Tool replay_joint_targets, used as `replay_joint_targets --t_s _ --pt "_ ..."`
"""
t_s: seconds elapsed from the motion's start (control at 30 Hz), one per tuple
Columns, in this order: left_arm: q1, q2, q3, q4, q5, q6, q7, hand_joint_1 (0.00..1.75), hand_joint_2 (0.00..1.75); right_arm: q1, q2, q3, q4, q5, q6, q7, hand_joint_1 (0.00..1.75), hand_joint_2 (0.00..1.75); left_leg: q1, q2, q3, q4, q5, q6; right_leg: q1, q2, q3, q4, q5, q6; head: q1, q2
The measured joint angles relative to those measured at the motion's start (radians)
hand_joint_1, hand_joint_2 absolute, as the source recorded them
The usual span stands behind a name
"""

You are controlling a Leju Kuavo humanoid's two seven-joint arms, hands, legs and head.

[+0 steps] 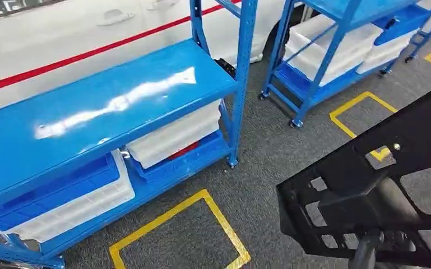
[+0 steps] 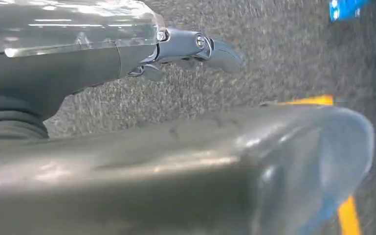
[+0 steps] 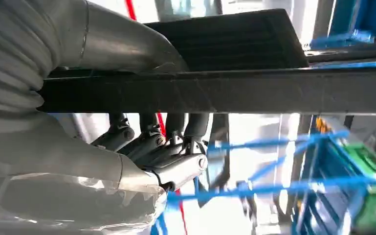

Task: Take the parts from the cabinet and place them on the table.

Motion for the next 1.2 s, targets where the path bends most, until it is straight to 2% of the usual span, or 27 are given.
replay_joint_targets --t_s 0.03,0.07,0.1,0.13,0.17,0.27,0.3,0.37,0.43,0.47,0.53,0.6,0.63,0.67,0.7,0.77,0.8,0.83,0.87,0.93,0.97,1.0,1.03,1.1,1.13,1.17,1.2 --pt "0.000 0.000 0.001 0.000 -0.004 -0.002 -0.002 0.00 0.00 0.002 0.000 0.000 -0.003 0.003 -0.007 0.000 1.75 1.75 0.001 0.013 -0.019 0.011 0.005 -0.005 -0.006 -0.005 0.029 -0.020 0.043 0.006 0.000 0.000" --pt "-0.001 0.000 0.002 0.000 -0.008 -0.008 -0.006 0.00 0.00 0.005 0.000 0.000 -0.010 0.009 -0.017 0.000 1.75 1.75 0.005 0.029 -0.042 0.028 0.009 -0.012 -0.013 -0.018 0.091 -0.085 0.073 0.014 0.000 0.000" --pt "-0.003 0.000 0.002 -0.002 -0.013 -0.011 -0.008 0.00 0.00 0.008 0.000 0.000 -0.017 0.017 -0.031 0.000 1.75 1.75 0.004 0.038 -0.055 0.048 0.011 -0.017 -0.019 -0.048 0.165 -0.175 0.055 0.022 0.000 0.000" --pt "-0.001 0.006 0.003 -0.008 -0.017 -0.014 -0.011 0.00 0.00 0.007 0.000 -0.001 -0.022 0.022 -0.042 0.001 1.75 1.75 0.002 0.043 -0.075 0.061 0.011 -0.024 -0.008 -0.080 0.224 -0.267 -0.006 0.027 0.003 0.000" --pt "-0.001 0.004 0.005 -0.009 -0.022 -0.018 -0.014 0.00 0.00 0.008 0.001 -0.002 -0.029 0.028 -0.050 0.002 1.75 1.75 0.001 0.050 -0.076 0.073 0.013 -0.030 0.000 -0.073 0.232 -0.297 -0.025 -0.008 -0.005 0.000" --pt "-0.004 0.005 0.011 -0.013 -0.028 -0.028 -0.018 0.00 0.00 0.017 0.001 -0.007 -0.038 0.028 -0.070 -0.001 1.75 1.75 0.012 0.078 -0.077 0.074 0.037 -0.051 0.010 -0.054 0.207 -0.293 -0.005 -0.048 -0.004 0.000" --pt "-0.001 0.005 0.012 -0.013 -0.030 -0.029 -0.018 0.00 0.00 0.019 0.001 -0.010 -0.040 0.026 -0.076 -0.001 1.75 1.75 0.018 0.055 -0.084 0.082 0.023 -0.062 0.009 -0.048 0.191 -0.295 0.009 -0.061 -0.004 0.000" --pt "0.005 0.005 0.015 -0.015 -0.035 -0.029 -0.018 0.00 0.00 0.019 0.001 -0.014 -0.046 0.013 -0.080 -0.001 1.75 1.75 0.020 -0.032 -0.113 0.172 -0.110 -0.069 0.011 -0.027 0.153 -0.294 0.038 -0.074 -0.006 0.000" --pt "0.010 0.004 0.017 -0.014 -0.036 -0.029 -0.016 0.00 0.00 0.019 0.001 -0.016 -0.046 0.009 -0.080 -0.001 1.75 1.75 0.020 -0.060 -0.136 0.310 -0.214 -0.061 0.021 0.002 0.114 -0.294 0.069 -0.080 -0.006 0.000" --pt "0.009 0.004 0.018 -0.014 -0.037 -0.029 -0.015 0.00 0.00 0.019 0.001 -0.017 -0.046 0.006 -0.080 -0.001 1.75 1.75 0.018 -0.061 -0.134 0.352 -0.219 -0.055 0.025 0.016 0.094 -0.292 0.084 -0.082 -0.005 0.000" --pt "0.007 0.005 0.019 -0.016 -0.038 -0.029 -0.008 0.00 0.00 0.020 0.001 -0.022 -0.046 0.002 -0.080 -0.001 1.75 1.75 0.010 -0.064 -0.080 0.328 -0.143 -0.038 0.030 0.045 0.056 -0.289 0.111 -0.082 -0.005 0.000" --pt "0.005 0.005 0.021 -0.019 -0.038 -0.029 -0.002 0.00 0.00 0.021 0.001 -0.026 -0.048 0.002 -0.084 -0.001 1.75 1.75 -0.004 -0.093 0.032 0.185 -0.074 -0.015 0.031 0.073 0.028 -0.286 0.135 -0.079 -0.005 0.000" --pt "0.003 0.006 0.023 -0.022 -0.038 -0.030 0.002 0.00 0.00 0.022 0.001 -0.026 -0.050 0.002 -0.085 -0.001 1.75 1.75 -0.010 -0.132 0.096 0.086 -0.103 0.000 0.030 0.083 0.019 -0.286 0.146 -0.077 -0.006 0.000" --pt "0.004 0.008 0.027 -0.025 -0.038 -0.034 0.002 0.00 0.00 0.021 0.001 -0.026 -0.053 0.005 -0.090 -0.001 1.75 1.75 -0.008 -0.138 0.142 -0.003 -0.131 0.002 0.034 0.093 0.014 -0.286 0.159 -0.072 -0.005 0.000" --pt "0.001 0.008 0.031 -0.026 -0.035 -0.041 0.003 0.00 0.00 0.022 0.001 -0.026 -0.055 0.012 -0.092 -0.001 1.75 1.75 -0.012 -0.131 0.140 -0.007 -0.137 -0.003 0.031 0.101 0.013 -0.291 0.171 -0.066 -0.004 0.000" --pt "-0.010 0.018 0.046 -0.026 -0.001 -0.042 0.013 0.00 0.00 0.023 0.002 -0.026 -0.056 0.026 -0.064 -0.001 1.75 1.75 -0.016 -0.109 0.137 -0.014 -0.120 0.004 0.029 0.123 0.013 -0.306 0.197 -0.051 -0.005 0.000" --pt "-0.016 0.021 0.055 -0.021 0.011 -0.042 0.019 0.00 0.00 0.021 0.001 -0.026 -0.056 0.035 -0.051 -0.001 1.75 1.75 0.000 -0.095 0.132 -0.029 -0.098 0.001 0.033 0.119 0.010 -0.303 0.202 -0.051 -0.005 0.000" --pt "-0.026 0.042 0.067 -0.016 0.022 -0.042 0.024 0.00 0.00 0.021 0.002 -0.026 -0.055 0.046 -0.050 -0.002 1.75 1.75 -0.001 -0.082 0.125 -0.031 -0.088 0.005 0.038 0.070 -0.003 -0.277 0.162 -0.050 -0.003 0.000" --pt "-0.031 0.046 0.072 -0.008 0.027 -0.042 0.025 0.00 0.00 0.015 0.001 -0.026 -0.053 0.059 -0.060 -0.001 1.75 1.75 -0.001 -0.070 0.114 -0.031 -0.079 0.012 0.035 0.041 -0.027 -0.218 0.107 -0.046 0.002 0.000" --pt "-0.030 0.061 0.080 -0.004 0.029 -0.037 0.014 0.00 0.00 0.011 0.001 -0.027 -0.048 0.075 -0.080 0.000 1.75 1.75 -0.002 -0.038 0.095 -0.026 -0.068 0.005 0.026 0.012 -0.073 -0.060 0.011 -0.036 0.003 0.000" --pt "-0.030 0.067 0.085 -0.004 0.032 -0.035 0.006 0.00 0.00 0.012 0.001 -0.030 -0.045 0.077 -0.091 0.000 1.75 1.75 -0.001 -0.020 0.084 -0.021 -0.064 0.001 0.020 0.006 -0.081 -0.006 -0.013 -0.030 0.003 0.000" --pt "-0.032 0.069 0.088 -0.004 0.039 -0.033 0.002 0.00 0.00 0.012 0.001 -0.037 -0.042 0.080 -0.100 0.001 1.75 1.75 0.000 -0.006 0.075 -0.017 -0.061 -0.002 0.014 0.001 -0.066 -0.003 -0.013 -0.025 0.003 0.000" --pt "-0.034 0.069 0.093 -0.004 0.041 -0.032 -0.001 0.00 0.00 0.012 0.001 -0.046 -0.039 0.081 -0.107 0.002 1.75 1.75 0.001 0.011 0.066 -0.011 -0.059 -0.005 0.005 -0.006 -0.022 -0.048 0.003 -0.018 0.003 0.000" --pt "-0.038 0.068 0.101 -0.004 0.053 -0.039 -0.004 0.00 0.00 0.012 0.001 -0.055 -0.037 0.079 -0.119 0.002 1.75 1.75 0.007 0.034 0.054 0.007 -0.063 -0.016 -0.002 -0.037 0.106 -0.217 0.050 -0.009 0.003 0.000" --pt "-0.040 0.069 0.105 -0.004 0.058 -0.044 -0.005 0.00 0.00 0.011 0.001 -0.060 -0.036 0.074 -0.122 0.002 1.75 1.75 0.005 0.046 0.054 0.021 -0.069 -0.026 0.002 -0.095 0.141 -0.286 0.025 -0.012 0.004 0.000" --pt "-0.041 0.069 0.110 -0.004 0.058 -0.049 -0.007 0.00 0.00 0.010 0.001 -0.068 -0.034 0.069 -0.128 0.003 1.75 1.75 0.000 0.054 0.048 0.031 -0.076 -0.034 0.004 -0.096 0.141 -0.283 0.038 -0.027 0.004 0.000" --pt "-0.045 0.066 0.112 -0.004 0.061 -0.054 -0.010 0.00 0.00 0.012 0.002 -0.072 -0.034 0.069 -0.138 0.003 1.75 1.75 0.000 0.061 0.050 0.030 -0.075 -0.039 0.007 -0.077 0.139 -0.279 0.035 -0.036 0.002 0.000"
